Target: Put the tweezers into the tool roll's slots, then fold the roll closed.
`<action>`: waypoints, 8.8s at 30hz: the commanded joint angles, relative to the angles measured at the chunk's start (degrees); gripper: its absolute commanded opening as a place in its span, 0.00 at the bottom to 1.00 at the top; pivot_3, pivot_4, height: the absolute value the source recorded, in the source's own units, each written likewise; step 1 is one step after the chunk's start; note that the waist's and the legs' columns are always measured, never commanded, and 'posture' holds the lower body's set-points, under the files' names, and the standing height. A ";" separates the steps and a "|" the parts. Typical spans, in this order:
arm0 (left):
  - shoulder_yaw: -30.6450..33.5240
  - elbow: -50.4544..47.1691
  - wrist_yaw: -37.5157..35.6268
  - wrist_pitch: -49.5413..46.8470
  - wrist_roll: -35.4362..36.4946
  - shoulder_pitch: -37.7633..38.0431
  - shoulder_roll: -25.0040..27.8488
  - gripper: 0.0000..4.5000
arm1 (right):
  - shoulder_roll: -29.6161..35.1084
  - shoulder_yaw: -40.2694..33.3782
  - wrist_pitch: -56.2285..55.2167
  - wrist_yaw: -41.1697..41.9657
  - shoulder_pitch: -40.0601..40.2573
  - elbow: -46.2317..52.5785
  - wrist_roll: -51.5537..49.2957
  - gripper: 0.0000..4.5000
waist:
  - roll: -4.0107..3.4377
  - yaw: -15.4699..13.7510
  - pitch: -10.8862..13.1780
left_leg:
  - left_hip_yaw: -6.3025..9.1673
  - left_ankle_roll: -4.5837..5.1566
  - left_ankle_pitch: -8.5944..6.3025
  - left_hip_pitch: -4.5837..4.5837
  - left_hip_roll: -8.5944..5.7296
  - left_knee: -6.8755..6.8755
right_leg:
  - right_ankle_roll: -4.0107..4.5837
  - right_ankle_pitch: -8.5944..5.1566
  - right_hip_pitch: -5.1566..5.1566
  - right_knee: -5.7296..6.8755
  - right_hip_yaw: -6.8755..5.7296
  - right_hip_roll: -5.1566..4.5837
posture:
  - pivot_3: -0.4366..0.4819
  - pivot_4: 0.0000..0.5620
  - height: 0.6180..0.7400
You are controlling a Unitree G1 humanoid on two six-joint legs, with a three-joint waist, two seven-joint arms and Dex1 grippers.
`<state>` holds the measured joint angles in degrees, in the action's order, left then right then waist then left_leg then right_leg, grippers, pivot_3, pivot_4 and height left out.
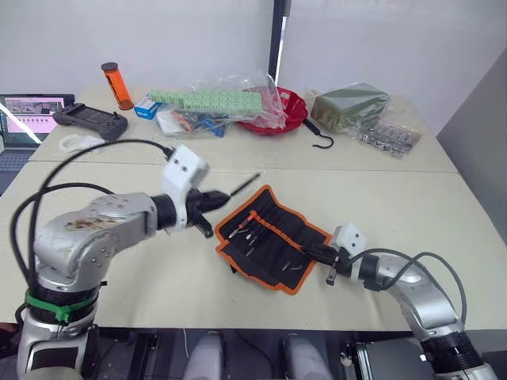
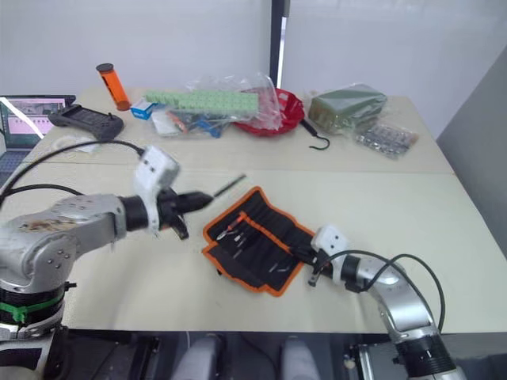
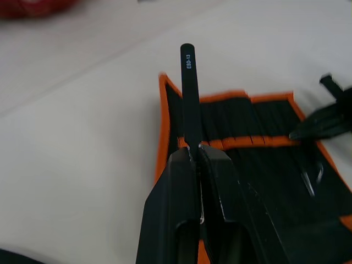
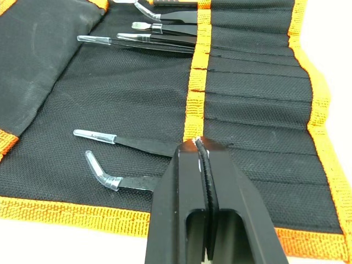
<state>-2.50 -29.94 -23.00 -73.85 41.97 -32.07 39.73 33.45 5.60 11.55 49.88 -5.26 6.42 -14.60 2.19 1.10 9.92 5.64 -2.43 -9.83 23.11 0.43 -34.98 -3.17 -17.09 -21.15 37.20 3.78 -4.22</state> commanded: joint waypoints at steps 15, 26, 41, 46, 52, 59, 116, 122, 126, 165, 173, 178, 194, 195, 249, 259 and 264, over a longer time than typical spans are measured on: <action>-1.45 -1.08 6.61 -18.64 2.50 -0.77 -10.99 0.01 | 0.68 0.62 2.26 -2.10 2.91 0.93 1.36 0.00 | 0.00 -0.16 0.00 | 0.00 0.00 0.00 0.00 -0.02 -0.01 | -0.01 0.00 0.00 0.00 0.01 -0.02 | 0.48 0.27 1.00; -1.56 -2.27 10.47 -18.64 4.99 1.09 -14.59 0.01 | 1.07 0.63 3.10 -2.18 2.70 1.45 1.27 0.00 | 0.00 -0.21 0.00 | 0.00 0.00 0.00 0.00 -0.01 -0.07 | -0.01 0.01 0.01 0.01 0.01 -0.02 | 0.48 0.27 1.00; -2.81 -0.04 17.18 -18.65 6.54 0.64 -18.04 0.01 | 1.05 0.99 3.75 -2.44 2.34 1.70 1.24 0.00 | 0.00 -0.24 0.00 | 0.00 0.00 0.00 0.01 -0.03 -0.09 | -0.01 0.02 0.02 0.01 0.01 -0.03 | 0.48 0.27 1.00; -3.59 1.81 18.97 -18.64 3.37 -1.13 -21.81 0.01 | 0.82 1.26 4.02 -2.58 2.14 1.80 1.31 0.00 | 0.00 -0.27 0.00 | 0.00 0.00 0.00 0.01 -0.03 -0.12 | -0.02 0.03 0.04 0.01 0.01 -0.03 | 0.48 0.27 1.00; -7.44 5.69 19.07 -16.07 -2.73 -4.04 -24.91 0.01 | 0.09 2.56 4.59 -2.59 1.27 2.04 1.56 0.00 | 0.00 -0.21 -0.01 | 0.00 0.00 0.00 0.01 -0.04 -0.12 | -0.03 0.03 0.04 0.00 0.01 -0.02 | 0.48 0.27 1.00; -13.37 9.37 15.83 -8.12 -8.83 -3.66 -23.04 0.01 | -0.27 2.62 4.97 -2.91 1.00 2.08 1.77 0.00 | 0.00 -0.11 -0.01 | 0.00 0.00 0.00 0.00 -0.04 -0.10 | -0.03 0.03 0.03 0.00 0.02 -0.02 | 0.48 0.27 1.00; 16.22 -2.12 -9.29 12.32 -6.73 15.00 -4.21 0.98 | -3.18 -0.81 0.38 -0.79 -0.35 -5.37 -1.00 0.00 | -0.12 1.06 0.00 | -0.05 0.00 0.00 -0.02 0.00 -0.04 | -0.07 0.08 -0.02 0.00 0.08 -0.03 | 0.48 0.27 1.00; 29.08 -2.02 -12.29 29.55 -13.36 32.60 -0.23 0.98 | -3.66 -0.33 -5.39 2.54 -2.95 -13.04 -0.10 0.00 | -0.12 1.41 -0.01 | -0.20 0.00 0.00 -0.16 0.05 0.06 | -0.01 0.09 0.01 -0.04 0.18 -0.06 | 0.48 0.27 1.00; 38.94 -2.75 -9.72 29.35 -9.85 39.10 -3.70 0.98 | -3.95 0.03 -7.13 3.94 -4.53 -15.86 0.23 0.00 | -0.06 0.48 -0.04 | -0.19 0.00 0.00 -0.18 0.08 0.05 | 0.04 0.07 0.05 -0.05 0.14 -0.06 | 0.48 0.27 1.00; 36.31 -1.22 19.76 26.15 -6.40 40.74 -20.41 0.98 | -5.51 1.17 -7.48 4.35 -4.65 -15.84 0.59 0.00 | 0.50 0.07 -0.45 | -0.72 -0.07 -0.06 -0.38 0.43 0.06 | 0.22 0.04 0.10 -0.09 0.22 0.07 | 0.48 0.27 1.00; 32.15 6.85 24.22 21.37 -10.96 31.43 -17.10 0.98 | -5.64 1.02 -7.04 3.07 -3.90 -14.74 0.50 0.00 | 0.45 0.17 -0.47 | -0.61 -0.09 -0.08 -0.37 0.46 0.13 | 0.22 0.04 0.08 -0.05 0.24 0.21 | 0.48 0.27 1.00; 30.21 8.74 23.72 21.26 -12.92 30.69 -17.08 0.79 | -5.50 0.84 -6.59 2.33 -3.50 -14.06 0.42 0.00 | 0.26 0.00 -0.56 | -0.61 -0.10 -0.08 -0.39 0.45 0.12 | 0.23 0.05 0.10 -0.06 0.25 0.20 | 0.48 0.27 1.00; 32.91 7.12 22.03 26.54 -16.89 30.95 -15.82 0.00 | -5.46 0.88 -5.48 2.16 -2.95 -13.21 0.57 0.00 | 0.18 -0.18 -0.60 | -0.61 -0.10 -0.09 -0.36 0.44 0.12 | 0.22 0.04 0.08 -0.07 0.25 0.18 | 0.48 0.27 1.00; 33.28 6.70 21.81 26.72 -16.84 30.57 -15.35 0.00 | -5.48 0.93 -5.54 2.23 -3.07 -13.37 0.62 0.00 | 0.19 -0.17 -0.60 | -0.61 -0.10 -0.09 -0.36 0.44 0.12 | 0.22 0.04 0.08 -0.07 0.25 0.18 | 0.48 0.27 1.00; -8.55 -1.03 9.09 -18.63 -0.95 -2.02 -15.83 0.00 | -6.69 -1.15 -1.49 -3.45 0.05 -6.54 0.53 0.00 | -0.10 -0.04 -0.32 | -0.49 -0.10 -0.08 -0.19 0.46 0.09 | 0.10 0.01 0.00 -0.09 0.32 0.37 | 0.48 0.27 1.00; -12.38 3.74 11.90 -13.98 -7.99 -2.24 -22.98 0.00 | -6.36 -0.39 -0.41 -3.15 0.43 -5.51 0.53 0.00 | -0.10 -0.14 -0.32 | -0.49 -0.10 -0.08 -0.18 0.44 0.05 | 0.10 0.01 0.01 -0.09 0.32 0.36 | 0.48 0.27 1.00; -13.16 6.30 11.24 -10.36 -10.30 -1.94 -24.69 0.00 | -6.71 0.09 0.25 -3.07 0.58 -4.54 0.29 0.00 | -0.10 -0.14 -0.32 | -0.50 -0.10 -0.08 -0.19 0.44 0.06 | 0.10 0.01 0.01 -0.09 0.32 0.36 | 0.48 0.27 1.00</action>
<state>-15.50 -23.48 -11.52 -86.65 32.71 -33.60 15.52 26.63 3.96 10.12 46.13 -5.95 1.99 -14.79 2.09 0.97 9.59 5.15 -2.52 -9.91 22.93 0.87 -34.92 -3.06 -17.07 -21.14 37.11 4.10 -3.85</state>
